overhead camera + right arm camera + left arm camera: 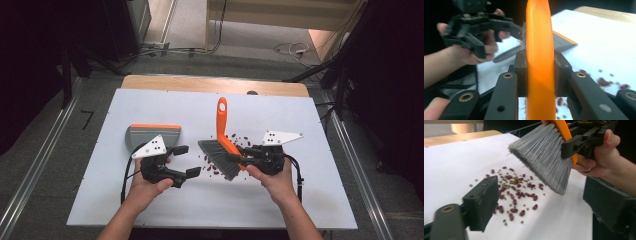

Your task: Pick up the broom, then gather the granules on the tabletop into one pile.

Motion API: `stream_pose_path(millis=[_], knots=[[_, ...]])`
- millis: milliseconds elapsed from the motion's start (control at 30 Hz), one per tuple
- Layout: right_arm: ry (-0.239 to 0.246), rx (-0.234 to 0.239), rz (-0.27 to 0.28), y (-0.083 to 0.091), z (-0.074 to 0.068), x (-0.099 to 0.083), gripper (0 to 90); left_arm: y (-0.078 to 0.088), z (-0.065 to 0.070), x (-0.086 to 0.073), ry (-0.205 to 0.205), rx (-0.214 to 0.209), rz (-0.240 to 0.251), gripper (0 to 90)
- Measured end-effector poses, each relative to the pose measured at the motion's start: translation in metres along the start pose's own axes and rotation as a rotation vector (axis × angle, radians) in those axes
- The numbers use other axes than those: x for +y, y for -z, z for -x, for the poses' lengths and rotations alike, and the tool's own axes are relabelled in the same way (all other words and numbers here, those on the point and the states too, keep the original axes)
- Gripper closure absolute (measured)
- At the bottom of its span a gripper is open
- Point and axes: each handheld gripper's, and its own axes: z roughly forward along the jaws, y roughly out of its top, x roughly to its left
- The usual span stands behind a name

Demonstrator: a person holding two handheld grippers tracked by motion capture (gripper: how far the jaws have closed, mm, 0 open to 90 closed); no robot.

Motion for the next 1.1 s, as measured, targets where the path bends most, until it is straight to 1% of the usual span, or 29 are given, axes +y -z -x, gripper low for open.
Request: stream_pose_path(millis=[33,67,100,133,167,200,233,300,333,367,400,433,467,500,533,567,667,733,767,800,833,867,967,1100], knots=[[0.0,-0.056,-0.008,0.002,0.001,0.0,68.7,0.001,-0.001,-0.001,0.008,0.007,0.006,6.4],[0.0,-0.056,-0.008,0.002,0.001,0.0,68.7,0.003,-0.003,-0.002,0.011,0.013,0.008,6.4],[-0.004,-0.078,0.001,0.003,0.003,-0.001,68.8,0.004,-0.005,-0.002,0.016,0.021,0.011,3.1],[-0.004,-0.078,0.001,0.003,0.003,-0.001,68.8,0.005,-0.006,-0.003,0.014,0.03,0.009,3.1],[-0.006,-0.115,-0.008,0.004,0.004,-0.001,68.7,0.006,-0.008,-0.003,0.014,0.039,0.009,1.5],[-0.006,-0.115,-0.008,0.004,0.004,-0.001,68.7,0.008,-0.008,-0.004,0.015,0.048,0.005,1.5],[-0.01,-0.132,-0.009,0.005,0.005,-0.001,68.7,0.008,-0.009,-0.005,0.013,0.053,0.006,0.5],[-0.025,-0.149,-0.004,0.006,0.007,-0.002,68.7,0.01,-0.011,-0.006,0.003,0.062,-0.002,0.0],[-0.03,-0.182,-0.012,0.007,0.009,-0.003,68.7,0.011,-0.011,-0.006,0.004,0.066,0.0,0.0],[-0.03,-0.182,-0.012,0.007,0.009,-0.003,68.7,0.012,-0.012,-0.007,0.001,0.068,-0.001,0.0],[-0.035,-0.193,-0.013,0.008,0.011,-0.004,68.6,0.013,-0.012,-0.008,0.002,0.07,0.001,0.0],[-0.041,-0.228,-0.02,0.01,0.013,-0.004,68.7,0.014,-0.013,-0.008,-0.003,0.075,-0.001,0.0],[-0.041,-0.228,-0.02,0.01,0.013,-0.004,68.7,0.015,-0.013,-0.009,-0.004,0.082,-0.001,0.0],[-0.04,-0.249,-0.027,0.01,0.014,-0.005,68.7,0.017,-0.014,-0.01,-0.005,0.083,0.002,0.0],[-0.031,-0.294,-0.044,0.01,0.015,-0.006,68.6,0.019,-0.015,-0.011,-0.003,0.085,0.004,0.0],[-0.031,-0.294,-0.044,0.01,0.015,-0.006,68.6,0.02,-0.015,-0.012,-0.005,0.09,0.007,0.0],[-0.031,-0.321,-0.069,0.011,0.017,-0.006,68.7,0.026,-0.017,-0.014,-0.003,0.105,0.016,0.0],[-0.03,-0.345,-0.076,0.012,0.018,-0.006,68.7,0.029,-0.018,-0.015,-0.007,0.111,0.018,0.0],[-0.032,-0.367,-0.086,0.013,0.019,-0.005,68.7,0.03,-0.017,-0.016,-0.011,0.118,0.017,0.0],[-0.032,-0.367,-0.086,0.013,0.019,-0.005,68.7,0.031,-0.017,-0.016,-0.011,0.121,0.019,0.0],[-0.033,-0.389,-0.092,0.016,0.021,-0.004,68.7,0.033,-0.017,-0.017,-0.014,0.125,0.019,0.0],[-0.033,-0.389,-0.092,0.016,0.021,-0.004,68.7,0.034,-0.017,-0.018,-0.018,0.129,0.019,0.0],[-0.036,-0.43,-0.097,0.021,0.027,-0.001,68.7,0.039,-0.015,-0.021,-0.021,0.142,0.018,0.0],[-0.033,-0.475,-0.119,0.028,0.038,0.006,68.7,0.047,-0.016,-0.027,-0.018,0.157,0.02,0.0]])
